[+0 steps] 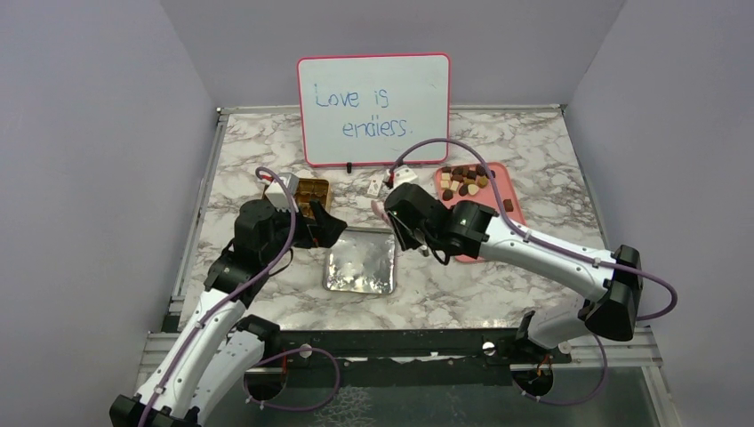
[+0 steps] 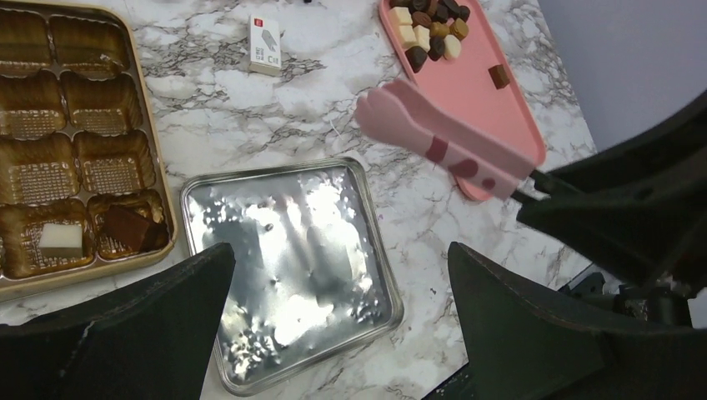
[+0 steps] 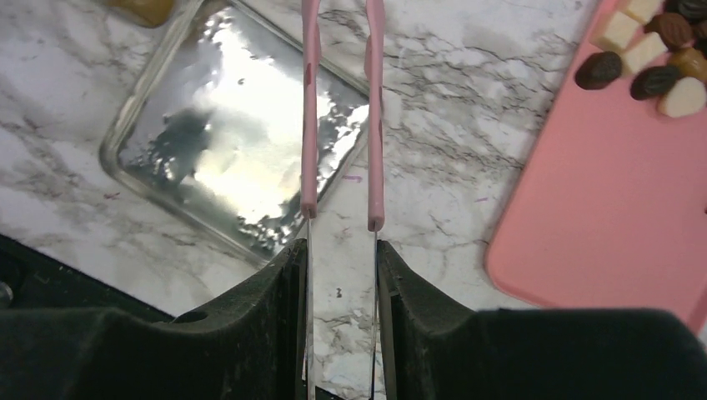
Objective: Pack the chocolate
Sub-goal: Pick up the fake chocolate from the plate.
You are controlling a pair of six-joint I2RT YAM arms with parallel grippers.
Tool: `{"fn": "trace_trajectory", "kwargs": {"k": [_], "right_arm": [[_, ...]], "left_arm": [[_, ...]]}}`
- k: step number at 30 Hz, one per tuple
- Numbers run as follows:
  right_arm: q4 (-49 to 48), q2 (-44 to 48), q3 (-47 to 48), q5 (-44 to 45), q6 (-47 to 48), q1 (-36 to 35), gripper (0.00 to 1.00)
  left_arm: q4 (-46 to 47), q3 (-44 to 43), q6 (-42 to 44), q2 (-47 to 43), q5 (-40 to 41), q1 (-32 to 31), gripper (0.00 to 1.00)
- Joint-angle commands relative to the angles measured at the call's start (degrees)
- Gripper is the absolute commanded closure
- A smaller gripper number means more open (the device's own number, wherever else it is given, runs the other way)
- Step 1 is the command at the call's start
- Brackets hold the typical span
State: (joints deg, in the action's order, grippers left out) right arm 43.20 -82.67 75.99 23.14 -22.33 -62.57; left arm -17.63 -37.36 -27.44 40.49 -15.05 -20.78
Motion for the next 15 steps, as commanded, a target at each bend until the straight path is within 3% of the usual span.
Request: {"fn": "trace_trajectory", "kwargs": {"k": [1,15], "right_arm": [[4.2,2.4,-0.9,4.4,-1.8,5.1,0.63],[5.1,4.3,-8.5,5.4,-3.0,27.5,0.63]], "left_arm": [[0.8,1.9,0.7,-3.6,-0.6,-0.3,0.01],[0.1,2.9,1.9,-5.5,1.6,-0.3,0.01]]}}
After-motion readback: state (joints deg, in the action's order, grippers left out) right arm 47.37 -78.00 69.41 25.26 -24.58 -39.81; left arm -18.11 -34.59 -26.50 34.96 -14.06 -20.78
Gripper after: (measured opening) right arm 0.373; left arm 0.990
